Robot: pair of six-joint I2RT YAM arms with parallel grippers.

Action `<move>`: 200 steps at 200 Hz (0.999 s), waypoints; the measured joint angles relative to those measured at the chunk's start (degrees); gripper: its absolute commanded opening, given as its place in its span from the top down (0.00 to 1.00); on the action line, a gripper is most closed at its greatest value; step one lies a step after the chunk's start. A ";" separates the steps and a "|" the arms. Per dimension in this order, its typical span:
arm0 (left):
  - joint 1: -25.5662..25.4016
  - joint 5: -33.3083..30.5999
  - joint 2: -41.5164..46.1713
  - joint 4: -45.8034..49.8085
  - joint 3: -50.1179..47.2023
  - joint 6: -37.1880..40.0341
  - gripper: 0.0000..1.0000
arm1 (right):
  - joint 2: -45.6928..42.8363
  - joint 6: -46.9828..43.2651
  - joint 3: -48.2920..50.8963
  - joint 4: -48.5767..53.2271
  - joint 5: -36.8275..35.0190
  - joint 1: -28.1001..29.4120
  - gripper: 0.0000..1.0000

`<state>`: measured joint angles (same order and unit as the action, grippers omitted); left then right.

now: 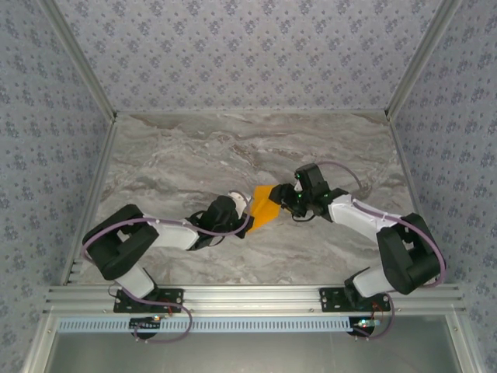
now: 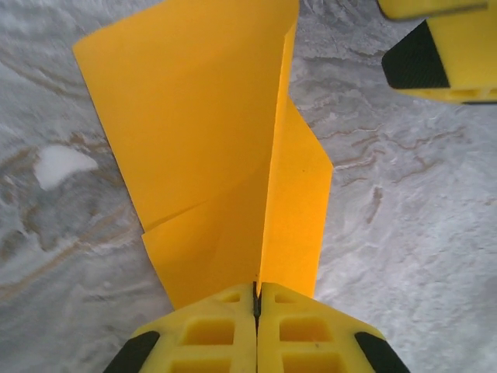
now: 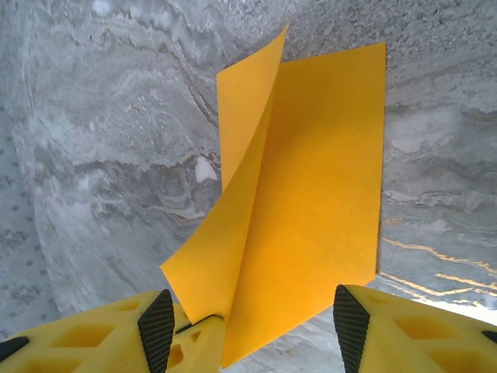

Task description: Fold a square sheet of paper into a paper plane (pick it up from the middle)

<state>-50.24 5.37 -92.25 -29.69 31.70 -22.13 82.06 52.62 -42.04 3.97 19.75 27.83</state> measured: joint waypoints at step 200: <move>0.00 6.45 -0.02 -2.08 -1.18 -21.03 0.82 | 11.54 -5.92 2.78 -12.74 7.28 0.07 0.47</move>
<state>-50.24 11.81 -92.27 -31.77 30.52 -43.16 93.60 46.70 -39.27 -8.78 27.03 27.90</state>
